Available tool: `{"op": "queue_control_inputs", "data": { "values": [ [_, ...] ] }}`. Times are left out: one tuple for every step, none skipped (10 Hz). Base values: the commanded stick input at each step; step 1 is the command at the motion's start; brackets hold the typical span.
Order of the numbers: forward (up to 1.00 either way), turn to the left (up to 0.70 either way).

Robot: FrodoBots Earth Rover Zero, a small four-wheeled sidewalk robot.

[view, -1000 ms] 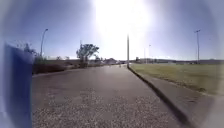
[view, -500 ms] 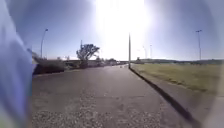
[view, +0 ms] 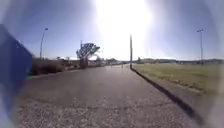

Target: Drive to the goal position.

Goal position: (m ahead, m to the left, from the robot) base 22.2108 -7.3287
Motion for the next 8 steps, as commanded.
{"op": "queue_control_inputs", "data": {
  "values": [
    [0.85,0.00],
    [0.85,0.00],
    [0.85,0.00],
    [0.85,0.00],
    [0.85,0.00],
    [0.85,0.00],
    [0.85,0.00],
    [0.85,0.00]
  ]
}}
